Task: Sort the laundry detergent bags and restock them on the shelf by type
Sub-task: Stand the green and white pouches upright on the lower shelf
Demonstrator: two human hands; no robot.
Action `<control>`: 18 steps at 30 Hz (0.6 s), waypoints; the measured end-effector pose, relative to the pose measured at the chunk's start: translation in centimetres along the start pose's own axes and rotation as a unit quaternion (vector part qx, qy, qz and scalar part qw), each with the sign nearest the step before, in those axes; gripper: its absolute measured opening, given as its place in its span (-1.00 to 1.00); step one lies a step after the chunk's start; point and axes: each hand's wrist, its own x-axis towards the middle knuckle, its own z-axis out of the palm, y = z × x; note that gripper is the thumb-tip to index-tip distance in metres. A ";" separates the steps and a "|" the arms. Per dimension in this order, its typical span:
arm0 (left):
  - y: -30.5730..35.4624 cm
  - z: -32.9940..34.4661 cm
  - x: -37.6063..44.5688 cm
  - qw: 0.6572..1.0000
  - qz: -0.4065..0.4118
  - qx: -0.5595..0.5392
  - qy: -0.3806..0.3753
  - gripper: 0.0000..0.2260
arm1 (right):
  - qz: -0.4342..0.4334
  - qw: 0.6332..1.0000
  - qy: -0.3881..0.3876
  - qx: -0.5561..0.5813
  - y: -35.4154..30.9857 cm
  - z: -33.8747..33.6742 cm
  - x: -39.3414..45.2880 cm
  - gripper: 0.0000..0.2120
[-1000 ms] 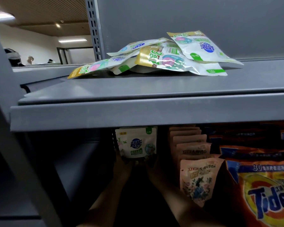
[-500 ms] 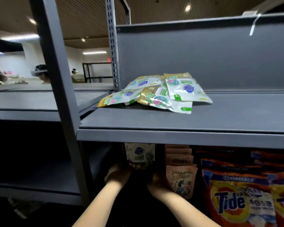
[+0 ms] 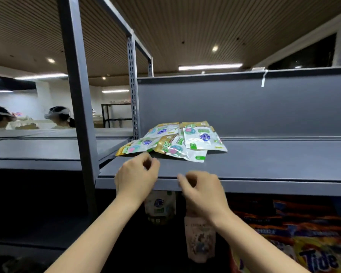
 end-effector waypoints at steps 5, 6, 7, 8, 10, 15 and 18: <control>-0.5 3.2 5.1 0.992 0.012 0.020 -0.124 -0.83 | 0.111 0.991 0.048 -0.061 2.4 -2.5 5.7 -0.69; -0.8 3.9 5.8 0.989 0.013 0.028 -0.147 -0.78 | 0.134 0.987 0.036 -0.083 3.0 -2.6 6.7 -0.73; -0.9 4.5 6.4 0.986 0.014 0.037 -0.160 -0.73 | 0.154 0.983 0.021 -0.102 3.6 -2.6 7.7 -0.75; -1.1 5.2 7.0 0.985 0.016 0.048 -0.165 -0.70 | 0.172 0.978 0.002 -0.119 4.2 -2.6 8.6 -0.75; -1.2 6.3 7.9 0.982 0.025 0.078 -0.173 -0.65 | 0.212 0.965 -0.038 -0.149 5.2 -2.2 10.2 -0.77; -0.9 8.9 9.9 0.975 0.002 0.042 -0.217 -0.56 | 0.273 0.918 -0.141 -0.252 6.7 -1.0 13.0 -0.50; -0.7 9.2 10.8 0.979 0.000 0.060 -0.196 -0.58 | 0.304 0.910 -0.177 -0.218 7.5 0.4 13.8 -0.41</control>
